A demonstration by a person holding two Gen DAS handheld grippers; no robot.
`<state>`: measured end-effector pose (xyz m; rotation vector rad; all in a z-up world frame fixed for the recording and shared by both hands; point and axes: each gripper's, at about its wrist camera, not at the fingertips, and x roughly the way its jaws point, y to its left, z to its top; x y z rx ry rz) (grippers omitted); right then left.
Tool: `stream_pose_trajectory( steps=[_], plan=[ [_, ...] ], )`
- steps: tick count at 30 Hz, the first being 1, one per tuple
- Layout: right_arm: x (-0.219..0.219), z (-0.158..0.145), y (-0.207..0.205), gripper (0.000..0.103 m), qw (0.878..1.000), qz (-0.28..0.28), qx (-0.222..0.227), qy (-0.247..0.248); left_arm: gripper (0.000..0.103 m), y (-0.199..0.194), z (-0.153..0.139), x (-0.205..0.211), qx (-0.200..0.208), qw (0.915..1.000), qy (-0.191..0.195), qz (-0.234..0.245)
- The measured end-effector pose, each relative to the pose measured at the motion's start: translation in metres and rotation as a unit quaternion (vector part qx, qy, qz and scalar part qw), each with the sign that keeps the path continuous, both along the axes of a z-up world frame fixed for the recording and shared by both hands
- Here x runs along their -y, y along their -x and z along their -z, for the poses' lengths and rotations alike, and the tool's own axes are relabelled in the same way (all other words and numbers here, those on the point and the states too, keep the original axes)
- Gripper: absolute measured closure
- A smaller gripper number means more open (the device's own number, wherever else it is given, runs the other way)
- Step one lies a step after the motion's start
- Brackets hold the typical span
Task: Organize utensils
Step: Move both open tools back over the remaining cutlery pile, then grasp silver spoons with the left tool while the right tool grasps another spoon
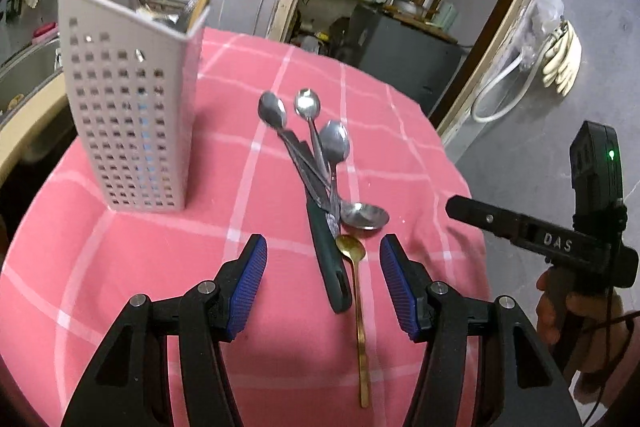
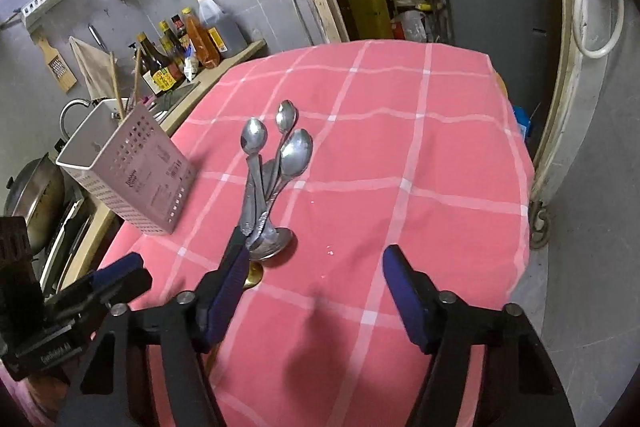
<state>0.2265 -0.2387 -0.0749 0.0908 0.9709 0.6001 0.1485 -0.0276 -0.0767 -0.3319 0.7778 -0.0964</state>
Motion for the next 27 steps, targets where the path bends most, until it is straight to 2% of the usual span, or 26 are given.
stream_pose_trajectory(
  steps=[4, 9, 11, 17, 22, 27],
  plan=[
    [-0.005, 0.01, -0.016, 0.05, 1.0, -0.01, -0.02, -0.002, 0.053, -0.018, 0.007, 0.003, -0.016, 0.9996, -0.004, -0.021],
    [-0.018, 0.02, -0.05, 0.05, 0.999, -0.024, -0.036, -0.016, 0.059, -0.045, 0.015, 0.003, -0.032, 0.998, -0.011, -0.054],
    [-0.024, 0.023, -0.066, 0.058, 0.998, -0.038, -0.041, -0.026, 0.063, -0.053, 0.017, 0.0, -0.028, 0.9975, -0.005, -0.064],
    [-0.044, 0.03, -0.113, 0.064, 0.993, -0.094, -0.053, -0.051, 0.065, -0.075, 0.023, -0.01, -0.032, 0.9951, 0.005, -0.094],
    [-0.055, 0.041, -0.134, 0.069, 0.989, -0.124, -0.063, -0.058, 0.072, -0.089, 0.028, -0.017, -0.037, 0.9932, 0.012, -0.11],
    [-0.064, 0.046, -0.144, 0.069, 0.984, -0.155, -0.055, -0.066, 0.072, -0.098, 0.028, -0.022, -0.039, 0.9921, 0.014, -0.118]
  ],
)
